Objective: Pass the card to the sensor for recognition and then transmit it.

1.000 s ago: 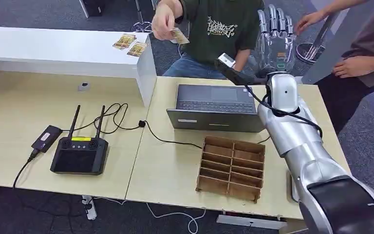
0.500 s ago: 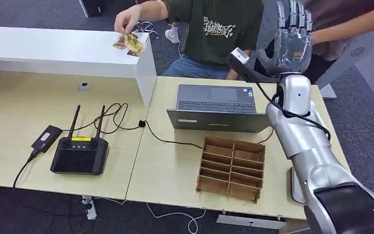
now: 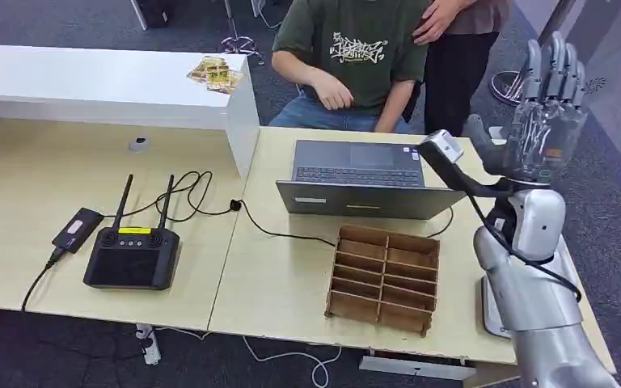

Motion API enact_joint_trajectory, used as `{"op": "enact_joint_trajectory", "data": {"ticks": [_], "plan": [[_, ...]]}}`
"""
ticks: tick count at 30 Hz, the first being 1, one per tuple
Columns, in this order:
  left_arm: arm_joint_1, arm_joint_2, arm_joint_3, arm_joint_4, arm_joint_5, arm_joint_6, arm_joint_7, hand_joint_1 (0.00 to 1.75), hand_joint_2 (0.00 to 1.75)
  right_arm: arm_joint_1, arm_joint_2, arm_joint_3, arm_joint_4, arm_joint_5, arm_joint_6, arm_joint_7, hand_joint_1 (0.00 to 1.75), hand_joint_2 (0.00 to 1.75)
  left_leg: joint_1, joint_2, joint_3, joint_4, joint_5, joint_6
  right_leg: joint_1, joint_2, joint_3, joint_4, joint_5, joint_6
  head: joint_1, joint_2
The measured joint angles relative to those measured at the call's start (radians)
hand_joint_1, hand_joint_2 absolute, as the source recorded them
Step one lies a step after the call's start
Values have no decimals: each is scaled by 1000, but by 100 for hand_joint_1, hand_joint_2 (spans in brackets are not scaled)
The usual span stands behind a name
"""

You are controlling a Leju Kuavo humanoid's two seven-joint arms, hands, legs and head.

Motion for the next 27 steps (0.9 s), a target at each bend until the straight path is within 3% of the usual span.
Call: {"op": "enact_joint_trajectory", "data": {"ticks": [8, 27], "plan": [[1, 0, 0, 0, 2, 3, -5, 0, 0, 61, -11, -19, -95, -3, -7, -17, 0, 175, 0, 0, 0, 0, 0, 0, 0, 0, 0, 0, 0, 0, 0, 0], [8, -6, 6, 0, 5, 17, -19, 0, 0, 333, -14, -45, -318, 23, -75, -36, 0, 175, 0, 0, 0, 0, 0, 0, 0, -1, 0, 0, 0, 0, 0, 0]]}}
